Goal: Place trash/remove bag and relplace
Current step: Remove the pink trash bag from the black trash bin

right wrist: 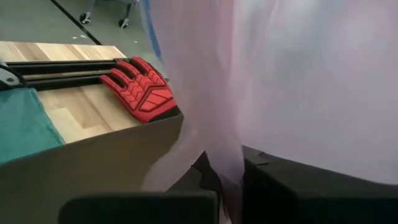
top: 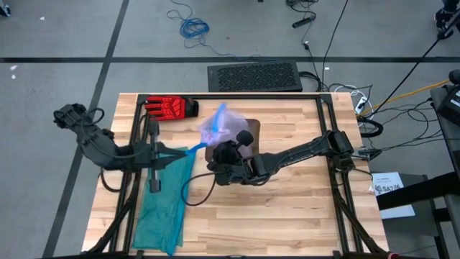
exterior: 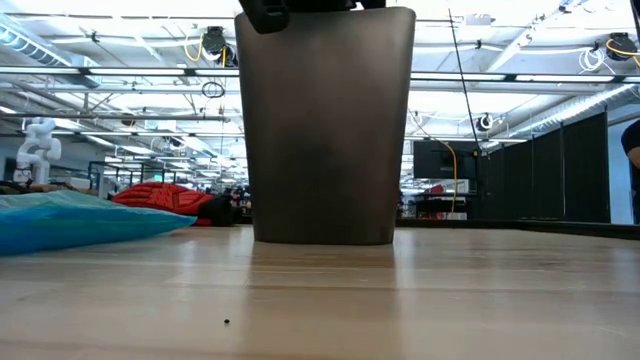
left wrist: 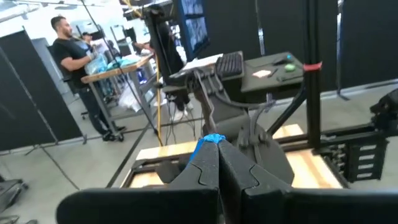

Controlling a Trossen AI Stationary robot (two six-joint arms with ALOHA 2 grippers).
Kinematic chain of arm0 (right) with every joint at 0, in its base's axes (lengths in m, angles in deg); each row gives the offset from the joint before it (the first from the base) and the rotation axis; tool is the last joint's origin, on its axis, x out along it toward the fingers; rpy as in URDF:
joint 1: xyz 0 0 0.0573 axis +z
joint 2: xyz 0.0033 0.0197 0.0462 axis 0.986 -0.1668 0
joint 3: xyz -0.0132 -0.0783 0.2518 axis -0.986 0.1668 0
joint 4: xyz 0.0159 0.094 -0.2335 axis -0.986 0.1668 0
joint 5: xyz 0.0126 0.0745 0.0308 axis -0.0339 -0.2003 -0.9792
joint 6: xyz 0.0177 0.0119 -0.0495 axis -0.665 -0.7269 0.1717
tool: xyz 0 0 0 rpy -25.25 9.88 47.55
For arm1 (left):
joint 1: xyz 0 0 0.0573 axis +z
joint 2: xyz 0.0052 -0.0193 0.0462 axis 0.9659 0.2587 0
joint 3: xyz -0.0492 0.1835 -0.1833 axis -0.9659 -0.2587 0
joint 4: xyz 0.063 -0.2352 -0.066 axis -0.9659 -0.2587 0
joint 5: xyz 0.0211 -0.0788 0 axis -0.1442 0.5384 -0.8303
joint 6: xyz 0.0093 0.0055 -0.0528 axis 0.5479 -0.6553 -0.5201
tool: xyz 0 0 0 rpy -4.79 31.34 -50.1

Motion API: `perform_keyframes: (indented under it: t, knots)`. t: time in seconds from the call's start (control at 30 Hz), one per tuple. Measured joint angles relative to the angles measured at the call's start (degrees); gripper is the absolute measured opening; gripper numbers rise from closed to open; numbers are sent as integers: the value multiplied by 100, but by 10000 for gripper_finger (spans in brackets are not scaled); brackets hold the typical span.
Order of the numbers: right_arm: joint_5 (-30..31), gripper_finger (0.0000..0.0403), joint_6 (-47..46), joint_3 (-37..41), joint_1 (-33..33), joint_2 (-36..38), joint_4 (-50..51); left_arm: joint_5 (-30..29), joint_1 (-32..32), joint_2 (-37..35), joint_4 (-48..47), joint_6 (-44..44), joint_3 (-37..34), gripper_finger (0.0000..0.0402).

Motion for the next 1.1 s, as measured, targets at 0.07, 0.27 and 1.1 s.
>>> perform_keyframes:
  t: [0.07,0.27,1.1]
  knots:
    - [-87,0,-50,0,4,0,52,17,-20,-2,-111,6,165,0]
    - [-184,0,-224,-2,0,9,216,32,-34,-2,-402,9,480,0]
    - [-755,0,-344,9,355,514,1557,-1192,-30,-65,-545,614,651,125]
